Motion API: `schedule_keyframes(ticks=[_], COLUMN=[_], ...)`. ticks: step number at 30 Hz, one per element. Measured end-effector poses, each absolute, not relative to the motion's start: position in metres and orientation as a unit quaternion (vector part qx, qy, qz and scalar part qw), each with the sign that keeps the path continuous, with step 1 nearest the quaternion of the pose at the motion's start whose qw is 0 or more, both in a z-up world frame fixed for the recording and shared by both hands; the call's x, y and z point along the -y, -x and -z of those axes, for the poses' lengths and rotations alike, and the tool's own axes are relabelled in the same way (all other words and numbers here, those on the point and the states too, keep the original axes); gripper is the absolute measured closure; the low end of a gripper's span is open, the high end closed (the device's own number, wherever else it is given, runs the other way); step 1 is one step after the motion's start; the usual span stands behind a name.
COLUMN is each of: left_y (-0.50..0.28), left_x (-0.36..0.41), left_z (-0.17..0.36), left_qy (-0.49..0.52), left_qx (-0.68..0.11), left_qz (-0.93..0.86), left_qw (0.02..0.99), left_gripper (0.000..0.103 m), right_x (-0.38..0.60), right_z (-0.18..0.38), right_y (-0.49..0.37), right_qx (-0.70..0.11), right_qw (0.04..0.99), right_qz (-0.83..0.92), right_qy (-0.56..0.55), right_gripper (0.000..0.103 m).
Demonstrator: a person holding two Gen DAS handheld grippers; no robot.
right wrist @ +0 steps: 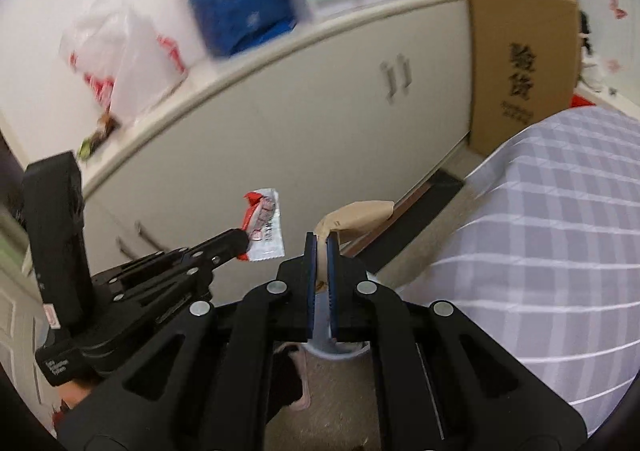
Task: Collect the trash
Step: 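Carry wrapper and paper bag to the wastebasket and open both tools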
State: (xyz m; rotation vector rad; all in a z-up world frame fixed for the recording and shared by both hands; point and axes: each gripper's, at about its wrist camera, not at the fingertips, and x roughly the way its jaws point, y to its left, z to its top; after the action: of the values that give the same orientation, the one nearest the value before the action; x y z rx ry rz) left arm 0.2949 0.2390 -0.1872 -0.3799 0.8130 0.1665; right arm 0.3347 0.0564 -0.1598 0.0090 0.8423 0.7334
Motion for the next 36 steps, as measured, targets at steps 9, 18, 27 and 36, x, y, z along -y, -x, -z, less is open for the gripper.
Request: schedule_keyframes(ticks=[9,18,27,36], left_y=[-0.302,-0.319,-0.318,-0.305], left_x=[-0.275,-0.28,-0.285,-0.292], left_z=[0.265,0.288,0.297,0.292], left_qy=[0.209,0.215,0.207,0.216], left_qx=[-0.472,-0.49,-0.504,-0.5], left_qz=[-0.098,-0.098,-0.121,-0.128], left_qw=[0.851,0.839,0.83,0.829], left_gripper=[0.101,0.1,0.034,0.034], right_x=[-0.109,-0.112,-0.115,-0.118], right_z=[0.226,0.267,0.277,0.277], right_y=[-0.325,-0.338,-0.342,-0.34], right_qx=[-0.438,-0.459,-0.466,-0.469], right_qw=[0.83,0.826,0.824,0.822], right_qz=[-0.341,-0.321,-0.317,-0.318], right_qy=[0.048,0.056,0.056,0.057], right_gripper=[0.098,0.098,0.097,0.097])
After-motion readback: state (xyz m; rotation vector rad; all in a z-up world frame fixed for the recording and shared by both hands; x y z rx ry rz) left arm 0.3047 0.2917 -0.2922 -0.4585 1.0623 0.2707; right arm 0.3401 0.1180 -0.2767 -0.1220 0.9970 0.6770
